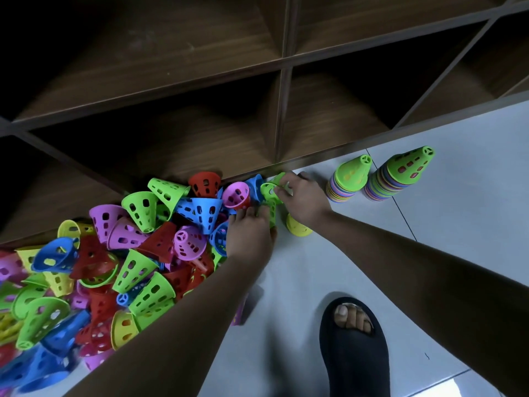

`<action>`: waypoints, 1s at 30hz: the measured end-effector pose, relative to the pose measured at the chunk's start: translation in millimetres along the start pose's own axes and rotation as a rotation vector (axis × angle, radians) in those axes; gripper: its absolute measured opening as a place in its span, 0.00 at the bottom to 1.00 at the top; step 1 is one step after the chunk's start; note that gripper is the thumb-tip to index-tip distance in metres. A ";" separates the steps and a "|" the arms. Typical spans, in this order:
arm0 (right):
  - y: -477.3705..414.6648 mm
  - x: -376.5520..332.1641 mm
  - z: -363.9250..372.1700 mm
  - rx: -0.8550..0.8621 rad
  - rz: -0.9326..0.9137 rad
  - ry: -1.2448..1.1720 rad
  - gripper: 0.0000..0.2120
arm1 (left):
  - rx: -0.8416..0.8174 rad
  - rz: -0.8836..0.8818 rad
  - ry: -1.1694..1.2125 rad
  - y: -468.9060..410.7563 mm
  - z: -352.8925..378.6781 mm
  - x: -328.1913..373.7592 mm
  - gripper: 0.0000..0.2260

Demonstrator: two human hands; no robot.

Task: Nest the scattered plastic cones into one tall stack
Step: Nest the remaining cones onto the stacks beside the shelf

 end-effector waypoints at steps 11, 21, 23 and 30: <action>-20.9 1.8 7.6 -0.125 0.154 0.158 0.29 | -0.113 -0.036 -0.021 -3.3 17.1 19.2 0.30; -10.3 17.9 26.4 -0.375 0.460 -0.273 0.40 | -0.104 -0.325 0.580 11.6 27.9 8.1 0.32; -7.7 15.7 22.7 -0.374 0.458 -0.319 0.40 | -0.066 -0.328 0.641 16.9 23.2 7.4 0.33; 10.9 25.9 -23.9 -0.080 0.320 -0.436 0.32 | 0.126 -0.301 0.833 34.9 -4.6 -6.2 0.38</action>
Point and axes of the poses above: each hand's wrist, its own y-axis away from the middle knuckle, its own z-axis out of the palm, x = y × z, the point moved 8 cm from there along -y, towards the middle knuckle, and after that the axes turned 5 degrees about z, right-handed, at the moved point
